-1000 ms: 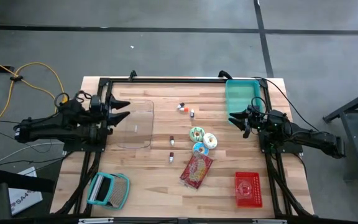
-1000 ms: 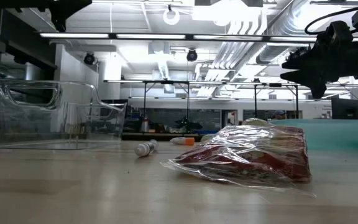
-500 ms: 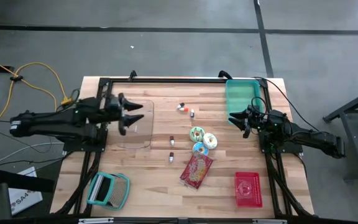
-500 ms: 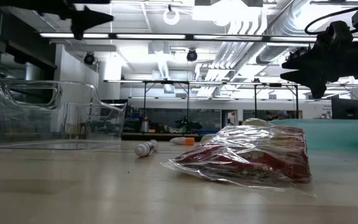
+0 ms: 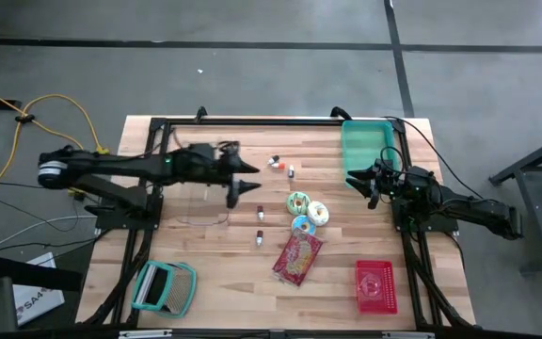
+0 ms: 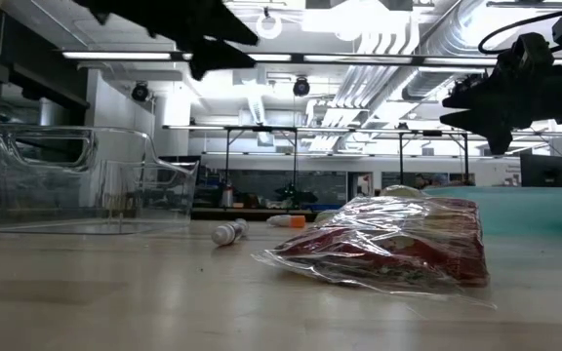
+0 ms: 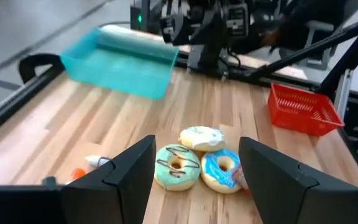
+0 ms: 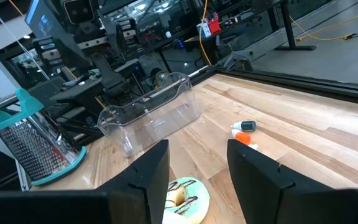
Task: Pick & Place Food Item
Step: Put the black food coloring bottle into the red bin
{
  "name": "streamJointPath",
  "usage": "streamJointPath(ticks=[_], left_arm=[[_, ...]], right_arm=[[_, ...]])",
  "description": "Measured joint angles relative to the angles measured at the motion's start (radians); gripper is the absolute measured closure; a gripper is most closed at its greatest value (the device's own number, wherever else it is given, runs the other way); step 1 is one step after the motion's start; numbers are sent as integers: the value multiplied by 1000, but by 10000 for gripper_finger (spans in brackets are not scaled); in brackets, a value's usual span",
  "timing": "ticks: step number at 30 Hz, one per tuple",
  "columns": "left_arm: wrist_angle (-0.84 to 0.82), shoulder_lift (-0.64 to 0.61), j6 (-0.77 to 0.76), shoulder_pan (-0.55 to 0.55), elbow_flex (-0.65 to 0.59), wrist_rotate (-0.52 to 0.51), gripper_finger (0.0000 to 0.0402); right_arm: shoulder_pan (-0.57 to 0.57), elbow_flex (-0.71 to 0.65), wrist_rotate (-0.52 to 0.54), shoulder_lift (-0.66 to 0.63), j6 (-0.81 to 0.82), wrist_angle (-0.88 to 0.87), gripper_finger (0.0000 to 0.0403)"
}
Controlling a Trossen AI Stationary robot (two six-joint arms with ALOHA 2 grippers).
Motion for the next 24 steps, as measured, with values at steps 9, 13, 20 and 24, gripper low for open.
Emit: streamJointPath(ticks=[9,13,20,24], left_arm=[[3,232,35,22,137,111,176],[0,284,80,39,149,160,176],[-10,297,134,54,150,163,176],[-10,297,131,53,150,163,176]], right_arm=[[0,0,1,0,0,0,252],[0,0,1,0,0,0,252],[0,0,1,0,0,0,252],[0,0,1,0,0,0,252]])
